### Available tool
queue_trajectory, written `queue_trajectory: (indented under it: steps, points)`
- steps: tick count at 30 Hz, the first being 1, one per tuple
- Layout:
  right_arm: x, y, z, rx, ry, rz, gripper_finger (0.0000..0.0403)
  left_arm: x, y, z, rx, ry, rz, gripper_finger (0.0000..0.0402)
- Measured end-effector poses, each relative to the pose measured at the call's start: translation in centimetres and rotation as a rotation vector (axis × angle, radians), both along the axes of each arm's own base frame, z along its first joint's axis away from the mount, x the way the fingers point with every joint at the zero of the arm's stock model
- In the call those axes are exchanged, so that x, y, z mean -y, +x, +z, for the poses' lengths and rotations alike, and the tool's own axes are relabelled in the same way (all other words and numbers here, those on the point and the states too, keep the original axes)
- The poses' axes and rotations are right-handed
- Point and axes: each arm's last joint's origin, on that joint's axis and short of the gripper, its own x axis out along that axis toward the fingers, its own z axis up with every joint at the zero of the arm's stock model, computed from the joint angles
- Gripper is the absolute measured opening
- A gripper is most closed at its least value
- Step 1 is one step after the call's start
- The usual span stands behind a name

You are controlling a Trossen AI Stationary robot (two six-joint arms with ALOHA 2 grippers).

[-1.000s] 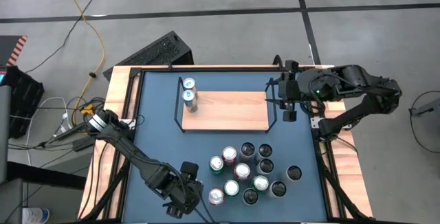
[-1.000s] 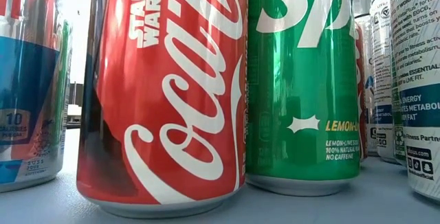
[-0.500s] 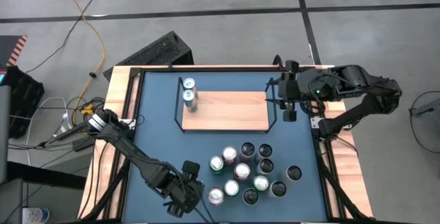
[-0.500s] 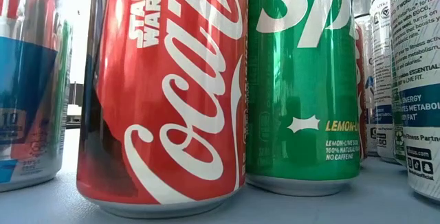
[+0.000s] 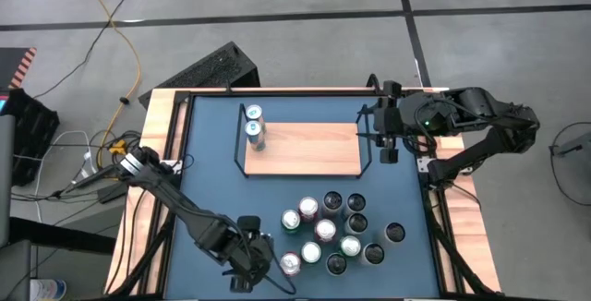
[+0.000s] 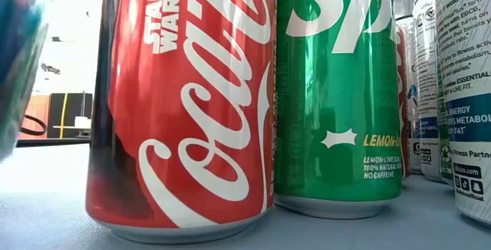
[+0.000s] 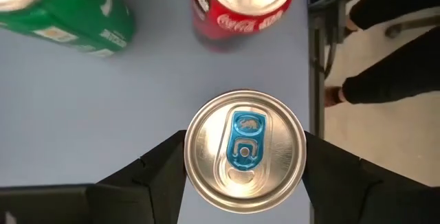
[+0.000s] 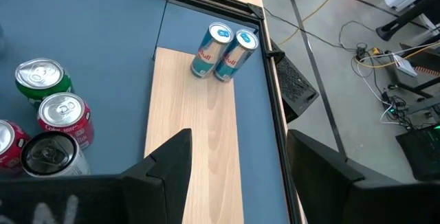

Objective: Place canned beverage on shelf
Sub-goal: Put the blue soda can on the shelf aligned with the other blue soda cans

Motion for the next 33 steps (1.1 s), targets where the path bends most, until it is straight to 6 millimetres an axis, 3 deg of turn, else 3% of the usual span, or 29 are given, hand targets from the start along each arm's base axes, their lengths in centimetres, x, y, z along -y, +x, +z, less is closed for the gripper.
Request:
queue_trajectory:
  steps: [6,18,26,33]
  points:
    - [0.0,0.0,0.0,0.001,0.002,-0.002,0.0227,-1.0,0.3,2.3,0.023,0.046,0.08,0.0226]
    - [0.0,0.0,0.0,0.017,0.038,-0.034,0.0227,-5.6,0.4,6.3,-0.03,0.2,0.235,0.0226]
    - [0.1,0.1,0.1,0.033,0.029,-0.054,0.0227,-9.7,0.9,8.8,-0.009,0.261,0.335,0.0226]
    - [0.1,0.1,0.1,0.037,0.025,-0.059,0.0227,-14.5,0.6,10.7,0.024,0.34,0.256,0.0226]
